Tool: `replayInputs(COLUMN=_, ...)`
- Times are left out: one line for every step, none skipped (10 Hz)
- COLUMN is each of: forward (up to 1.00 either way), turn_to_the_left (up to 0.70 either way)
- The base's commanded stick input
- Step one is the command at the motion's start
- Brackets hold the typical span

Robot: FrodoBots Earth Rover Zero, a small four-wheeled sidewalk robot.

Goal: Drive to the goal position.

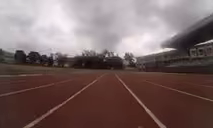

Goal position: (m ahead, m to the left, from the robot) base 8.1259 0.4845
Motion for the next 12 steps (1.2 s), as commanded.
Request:
replayInputs(forward=0.7, turn_to_the_left=0.0)
replayInputs(forward=0.7, turn_to_the_left=0.0)
replayInputs(forward=0.7, turn_to_the_left=0.0)
replayInputs(forward=0.7, turn_to_the_left=0.0)
replayInputs(forward=0.7, turn_to_the_left=0.0)
replayInputs(forward=0.7, turn_to_the_left=0.0)
replayInputs(forward=0.7, turn_to_the_left=0.0)
replayInputs(forward=0.7, turn_to_the_left=0.0)
replayInputs(forward=0.7, turn_to_the_left=0.0)
replayInputs(forward=0.7, turn_to_the_left=0.0)
replayInputs(forward=0.7, turn_to_the_left=0.0)
replayInputs(forward=0.7, turn_to_the_left=0.0)
